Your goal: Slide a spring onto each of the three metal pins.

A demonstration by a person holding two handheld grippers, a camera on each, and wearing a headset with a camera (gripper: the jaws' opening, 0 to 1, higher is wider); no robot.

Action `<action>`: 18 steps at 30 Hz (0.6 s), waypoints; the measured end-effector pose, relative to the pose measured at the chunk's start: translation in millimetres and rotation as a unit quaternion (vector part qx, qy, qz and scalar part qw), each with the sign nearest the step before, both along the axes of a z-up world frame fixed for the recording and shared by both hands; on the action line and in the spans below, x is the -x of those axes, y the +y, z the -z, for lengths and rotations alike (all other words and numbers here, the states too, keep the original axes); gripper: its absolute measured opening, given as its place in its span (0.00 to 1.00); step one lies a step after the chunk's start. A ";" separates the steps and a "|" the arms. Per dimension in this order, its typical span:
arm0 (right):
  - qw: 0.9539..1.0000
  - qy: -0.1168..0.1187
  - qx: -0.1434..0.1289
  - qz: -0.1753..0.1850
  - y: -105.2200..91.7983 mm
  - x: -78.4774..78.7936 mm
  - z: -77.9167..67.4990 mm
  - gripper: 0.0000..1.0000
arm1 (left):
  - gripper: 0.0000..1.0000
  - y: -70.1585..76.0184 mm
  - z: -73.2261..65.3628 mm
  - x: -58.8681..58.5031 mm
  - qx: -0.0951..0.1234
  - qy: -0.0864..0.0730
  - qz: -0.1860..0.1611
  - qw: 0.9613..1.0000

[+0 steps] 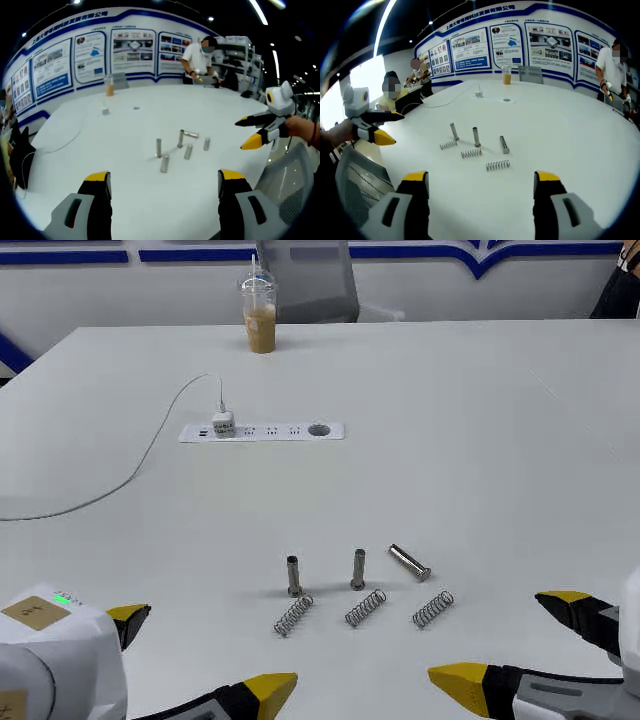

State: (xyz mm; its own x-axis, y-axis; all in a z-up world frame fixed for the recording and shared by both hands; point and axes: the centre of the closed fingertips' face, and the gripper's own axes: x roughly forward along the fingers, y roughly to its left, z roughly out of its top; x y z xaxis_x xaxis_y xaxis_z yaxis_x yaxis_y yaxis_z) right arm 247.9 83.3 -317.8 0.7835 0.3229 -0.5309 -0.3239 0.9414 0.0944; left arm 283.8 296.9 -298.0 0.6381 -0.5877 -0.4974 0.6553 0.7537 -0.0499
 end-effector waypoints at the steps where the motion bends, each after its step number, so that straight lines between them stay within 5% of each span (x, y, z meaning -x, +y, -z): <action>1: 1.000 0.000 0.000 0.000 -0.4 -0.1 0.1 0.87 | 0.90 -0.1 0.4 0.1 0.000 0.001 0.001 1.000; 18: 1.000 -0.014 0.014 0.005 -9.2 -26.8 -5.1 0.76 | 0.89 -3.7 -2.6 0.5 0.009 -0.009 0.002 1.000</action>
State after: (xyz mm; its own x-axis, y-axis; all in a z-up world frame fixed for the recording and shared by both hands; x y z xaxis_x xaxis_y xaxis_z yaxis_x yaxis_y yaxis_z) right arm 274.7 74.2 -312.7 0.8010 0.2995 -0.5184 -0.3161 0.9469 0.0587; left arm 283.4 293.2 -295.4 0.6438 -0.5997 -0.4753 0.6596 0.7498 -0.0526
